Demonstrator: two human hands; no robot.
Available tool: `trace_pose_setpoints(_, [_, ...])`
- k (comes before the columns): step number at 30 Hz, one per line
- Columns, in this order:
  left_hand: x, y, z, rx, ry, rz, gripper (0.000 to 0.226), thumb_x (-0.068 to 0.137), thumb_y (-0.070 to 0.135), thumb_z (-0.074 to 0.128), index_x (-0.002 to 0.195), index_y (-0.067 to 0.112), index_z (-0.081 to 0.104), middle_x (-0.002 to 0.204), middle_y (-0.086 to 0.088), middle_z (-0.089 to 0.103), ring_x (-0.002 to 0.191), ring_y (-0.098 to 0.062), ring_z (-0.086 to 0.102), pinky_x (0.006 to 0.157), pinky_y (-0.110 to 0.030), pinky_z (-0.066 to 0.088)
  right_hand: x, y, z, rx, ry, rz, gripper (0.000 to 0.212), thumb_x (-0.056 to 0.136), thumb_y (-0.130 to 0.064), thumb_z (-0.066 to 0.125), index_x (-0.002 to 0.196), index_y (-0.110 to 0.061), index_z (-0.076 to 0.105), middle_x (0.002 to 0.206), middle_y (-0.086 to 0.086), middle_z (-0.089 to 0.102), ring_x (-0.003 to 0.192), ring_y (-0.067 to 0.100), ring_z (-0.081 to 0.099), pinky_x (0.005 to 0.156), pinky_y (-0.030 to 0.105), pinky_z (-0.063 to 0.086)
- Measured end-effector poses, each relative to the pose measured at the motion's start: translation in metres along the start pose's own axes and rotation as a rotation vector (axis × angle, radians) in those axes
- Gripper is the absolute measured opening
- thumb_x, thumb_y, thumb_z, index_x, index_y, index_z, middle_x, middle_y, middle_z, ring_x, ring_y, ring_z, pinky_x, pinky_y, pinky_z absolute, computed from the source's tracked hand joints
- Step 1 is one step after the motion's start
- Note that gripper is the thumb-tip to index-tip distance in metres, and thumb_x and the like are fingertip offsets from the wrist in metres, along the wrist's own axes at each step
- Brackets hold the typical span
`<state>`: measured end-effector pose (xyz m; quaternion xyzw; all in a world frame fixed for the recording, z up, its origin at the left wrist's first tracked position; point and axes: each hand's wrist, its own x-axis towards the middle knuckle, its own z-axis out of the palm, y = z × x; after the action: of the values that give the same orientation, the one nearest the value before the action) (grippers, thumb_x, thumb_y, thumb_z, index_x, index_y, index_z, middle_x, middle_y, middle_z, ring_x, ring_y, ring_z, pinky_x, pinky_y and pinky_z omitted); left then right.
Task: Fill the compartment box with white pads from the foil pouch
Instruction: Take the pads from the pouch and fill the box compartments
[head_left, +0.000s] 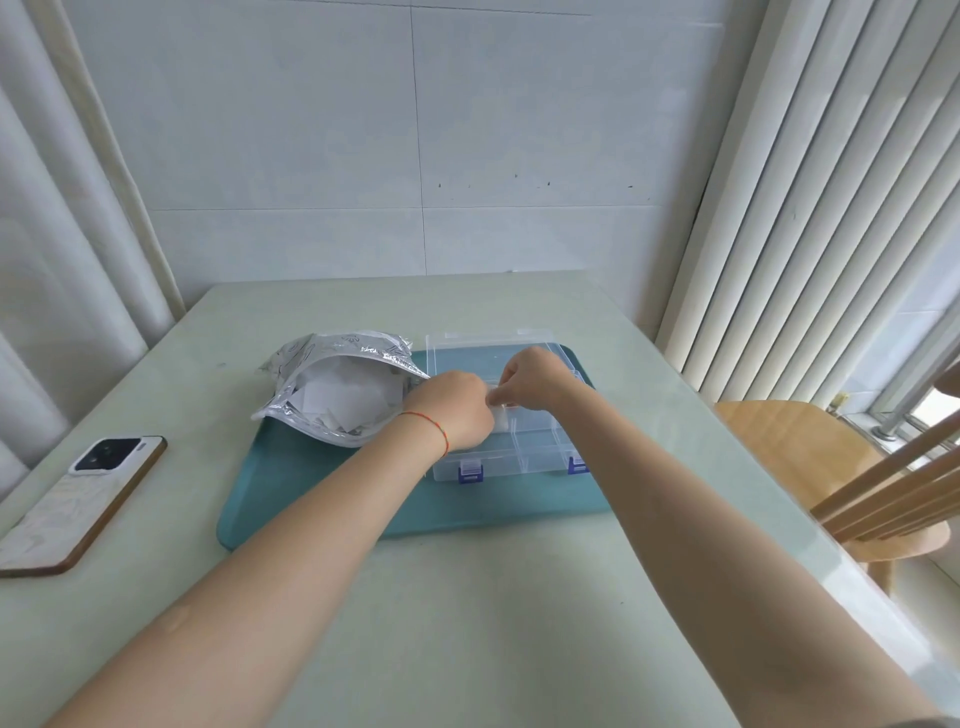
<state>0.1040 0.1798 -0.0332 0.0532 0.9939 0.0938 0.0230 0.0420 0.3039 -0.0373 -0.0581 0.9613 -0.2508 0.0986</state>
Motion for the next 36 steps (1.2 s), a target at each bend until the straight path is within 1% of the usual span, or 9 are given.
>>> trace_pose_setpoints(5, [0.004,0.002,-0.004,0.043,0.001,0.017,0.034,0.092,0.013,0.041,0.112,0.019,0.068,0.118,-0.007,0.064,0.104,-0.029,0.059,0.078,-0.031,0.046,0.000,0.004,-0.002,-0.019,-0.029,0.000,0.039,0.083,-0.031,0.071,0.102,0.003,0.069,0.083,0.015,0.061,0.070,0.018,0.047,0.054,0.024,0.033])
trace_pose_setpoints(9, [0.002,0.003,-0.003,0.084,0.013,-0.007,0.017,0.091,0.012,0.040,0.087,0.011,0.057,0.117,-0.014,0.057,0.094,-0.032,0.053,0.072,-0.032,0.040,0.001,0.006,0.001,0.013,-0.009,-0.019,0.036,0.086,-0.026,0.069,0.109,0.002,0.069,0.097,0.015,0.071,0.074,0.018,0.051,0.061,0.026,0.040])
trace_pose_setpoints(15, [0.009,-0.002,0.003,0.015,-0.033,-0.030,0.020,0.085,0.010,0.042,0.084,0.009,0.062,0.091,-0.010,0.061,0.080,-0.029,0.053,0.058,-0.028,0.034,-0.001,0.007,0.002,0.042,0.019,-0.027,0.016,0.087,-0.017,0.062,0.093,-0.003,0.068,0.089,0.009,0.071,0.073,0.020,0.054,0.061,0.026,0.043])
trace_pose_setpoints(19, [0.009,-0.001,0.002,0.026,-0.064,-0.020,0.020,0.085,0.010,0.041,0.081,0.011,0.061,0.085,-0.007,0.056,0.080,-0.029,0.052,0.058,-0.028,0.034,-0.003,0.010,0.001,0.066,0.044,-0.035,0.016,0.087,-0.014,0.062,0.097,-0.004,0.071,0.098,0.008,0.075,0.080,0.019,0.061,0.065,0.025,0.048])
trace_pose_setpoints(22, [0.007,0.001,0.000,0.024,-0.079,-0.026,0.018,0.086,0.009,0.041,0.073,0.013,0.051,0.082,-0.007,0.052,0.079,-0.028,0.050,0.059,-0.028,0.034,-0.005,0.010,-0.002,0.067,0.041,-0.040,0.015,0.085,-0.015,0.063,0.094,-0.007,0.072,0.094,0.005,0.074,0.076,0.017,0.059,0.055,0.021,0.041])
trace_pose_setpoints(24, [0.004,0.002,-0.002,0.002,-0.062,-0.039,0.016,0.087,0.008,0.041,0.075,0.012,0.051,0.082,-0.007,0.051,0.080,-0.028,0.049,0.062,-0.029,0.036,-0.006,0.010,-0.003,0.093,0.096,-0.044,0.014,0.084,-0.014,0.061,0.090,-0.006,0.071,0.088,0.004,0.073,0.072,0.017,0.056,0.059,0.024,0.042])
trace_pose_setpoints(27, [-0.005,0.000,-0.003,-0.080,0.062,-0.016,0.019,0.086,0.009,0.042,0.068,0.010,0.050,0.084,-0.010,0.050,0.079,-0.030,0.049,0.060,-0.031,0.039,-0.013,0.003,-0.006,0.150,0.239,-0.100,0.013,0.084,-0.015,0.057,0.088,-0.006,0.066,0.084,0.005,0.069,0.070,0.018,0.054,0.063,0.027,0.043])
trace_pose_setpoints(30, [-0.020,-0.009,-0.004,-0.198,0.269,-0.012,0.027,0.090,0.017,0.042,0.087,0.012,0.069,0.100,-0.006,0.059,0.092,-0.030,0.057,0.079,-0.035,0.050,-0.031,-0.017,-0.008,0.267,0.329,-0.214,0.018,0.086,-0.019,0.056,0.082,-0.002,0.061,0.077,0.008,0.065,0.063,0.016,0.048,0.055,0.025,0.038])
trace_pose_setpoints(36, [-0.062,-0.052,-0.005,-0.255,0.587,-0.224,0.029,0.091,0.021,0.047,0.062,0.014,0.048,0.070,-0.001,0.048,0.070,-0.031,0.048,0.054,-0.030,0.027,-0.060,-0.064,0.010,0.371,0.231,-0.320,0.032,0.082,-0.021,0.053,0.065,0.004,0.064,0.053,-0.002,0.062,0.052,0.016,0.050,0.056,0.028,0.045])
